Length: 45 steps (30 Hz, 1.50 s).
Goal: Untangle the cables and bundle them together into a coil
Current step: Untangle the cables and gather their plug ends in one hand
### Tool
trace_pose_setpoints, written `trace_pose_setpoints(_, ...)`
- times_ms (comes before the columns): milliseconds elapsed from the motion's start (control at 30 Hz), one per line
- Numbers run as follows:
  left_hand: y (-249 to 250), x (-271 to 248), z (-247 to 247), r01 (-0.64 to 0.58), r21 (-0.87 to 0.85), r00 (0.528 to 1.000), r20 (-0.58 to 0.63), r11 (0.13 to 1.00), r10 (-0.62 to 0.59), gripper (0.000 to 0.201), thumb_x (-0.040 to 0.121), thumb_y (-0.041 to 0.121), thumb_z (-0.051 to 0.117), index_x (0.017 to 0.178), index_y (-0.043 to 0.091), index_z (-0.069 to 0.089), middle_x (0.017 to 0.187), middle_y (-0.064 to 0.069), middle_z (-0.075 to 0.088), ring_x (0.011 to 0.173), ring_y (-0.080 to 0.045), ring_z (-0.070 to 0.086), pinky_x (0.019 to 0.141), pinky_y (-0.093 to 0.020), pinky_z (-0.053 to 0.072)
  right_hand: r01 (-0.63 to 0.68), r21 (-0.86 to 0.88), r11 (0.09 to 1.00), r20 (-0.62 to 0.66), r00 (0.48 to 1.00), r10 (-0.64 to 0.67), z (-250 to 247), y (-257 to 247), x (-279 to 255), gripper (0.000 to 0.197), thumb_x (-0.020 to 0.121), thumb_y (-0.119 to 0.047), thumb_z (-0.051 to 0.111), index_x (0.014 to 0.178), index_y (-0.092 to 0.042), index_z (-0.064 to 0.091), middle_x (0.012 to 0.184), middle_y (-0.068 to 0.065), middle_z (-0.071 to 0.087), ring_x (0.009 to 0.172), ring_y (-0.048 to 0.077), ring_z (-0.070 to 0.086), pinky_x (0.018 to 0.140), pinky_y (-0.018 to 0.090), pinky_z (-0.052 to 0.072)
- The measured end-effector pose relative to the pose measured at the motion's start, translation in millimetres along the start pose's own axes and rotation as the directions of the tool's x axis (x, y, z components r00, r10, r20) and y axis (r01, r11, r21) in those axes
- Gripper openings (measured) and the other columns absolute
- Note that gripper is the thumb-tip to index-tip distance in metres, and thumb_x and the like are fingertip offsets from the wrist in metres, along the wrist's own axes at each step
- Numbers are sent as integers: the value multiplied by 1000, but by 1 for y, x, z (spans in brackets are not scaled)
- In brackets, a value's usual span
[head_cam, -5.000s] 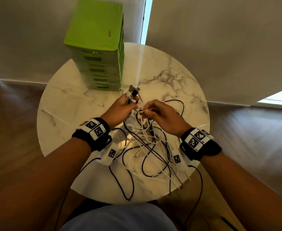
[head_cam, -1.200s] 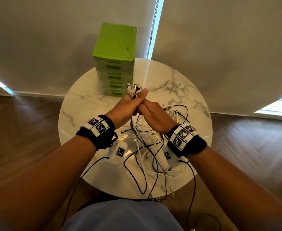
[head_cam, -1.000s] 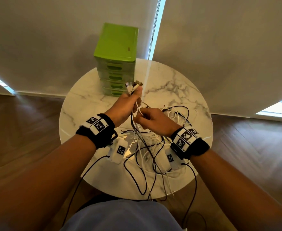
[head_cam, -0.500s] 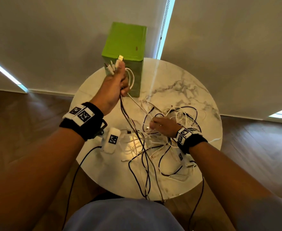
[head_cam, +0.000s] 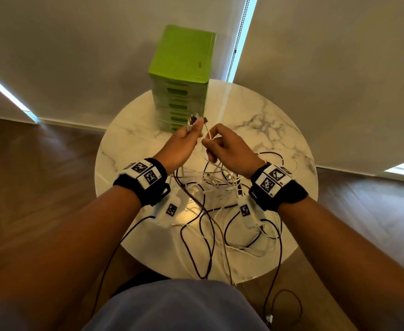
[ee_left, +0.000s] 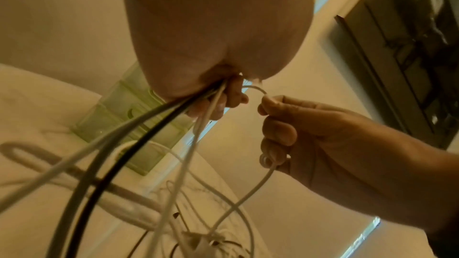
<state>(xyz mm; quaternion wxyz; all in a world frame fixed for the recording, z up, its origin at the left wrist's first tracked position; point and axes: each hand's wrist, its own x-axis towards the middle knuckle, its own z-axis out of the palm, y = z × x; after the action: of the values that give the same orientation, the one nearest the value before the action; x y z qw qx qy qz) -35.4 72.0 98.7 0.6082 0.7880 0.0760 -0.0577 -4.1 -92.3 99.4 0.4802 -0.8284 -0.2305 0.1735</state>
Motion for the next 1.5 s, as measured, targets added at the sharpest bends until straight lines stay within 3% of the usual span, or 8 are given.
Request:
trace_pose_setpoints(33,1,2,0,-3,-42,1000,5,999,3,56,97,66,42,100,16,68,93,-15,67,76,-25,61,91,-41,49,11,-8,1000,20,1000,-11,1,-5,-2,14,104,-30,53,95,-20,50,66,-1,68,60,15,62,64,34,51)
trace_pose_setpoints(233,3,2,2,-53,29,995,89,998,50,26,104,37,52,111,18,68,68,11,66,67,-3,65,77,-27,50,-40,73,997,142,989,29,8,1,-9,13,102,-25,57,96,-14,61,73,5,71,64,19,63,68,37,55)
trace_pose_setpoints(400,1,0,-3,27,-11,1000,14,1000,-27,25,95,52,50,104,31,60,75,9,48,70,-11,43,76,-37,38,-181,-79,980,224,955,194,18,48,-13,14,98,-19,61,95,-6,65,84,7,74,72,6,67,74,27,54)
trace_pose_setpoints(533,1,-4,-16,40,-248,991,-111,968,-70,34,96,45,55,121,23,61,81,10,55,73,-3,51,80,-25,43,-222,-126,967,206,948,244,22,76,-11,8,91,-20,62,85,-25,64,81,-2,75,88,22,72,91,48,56)
trace_pose_setpoints(800,15,-10,-55,-130,-346,913,-408,929,-24,14,106,30,46,95,24,50,79,7,47,69,-4,44,67,-19,40,-242,-267,933,253,916,310,22,100,-23,26,107,-23,45,104,-10,67,99,10,75,96,27,72,93,42,55)
trace_pose_setpoints(1000,-9,-27,-43,-122,-128,949,-305,984,78,20,106,34,47,122,24,51,99,15,59,86,11,54,84,-20,41,-303,131,944,-10,952,307,6,46,-19,23,107,-22,44,100,-9,62,90,15,73,64,22,68,50,29,50)
trace_pose_setpoints(1133,-17,-31,-16,-95,-101,978,-195,990,74,21,105,27,51,124,18,56,88,18,58,75,11,53,81,-21,41,-274,305,912,32,960,278,-1,3,-10,17,106,-14,47,112,-3,57,91,20,71,64,27,71,54,34,58)
trace_pose_setpoints(1500,39,-32,57,41,-705,999,49,708,-10,18,102,22,58,84,25,58,64,11,49,52,-2,36,51,-19,23,-518,-52,854,101,848,520,-34,87,-121,15,103,-8,48,117,-10,55,104,16,73,74,25,70,55,31,57)
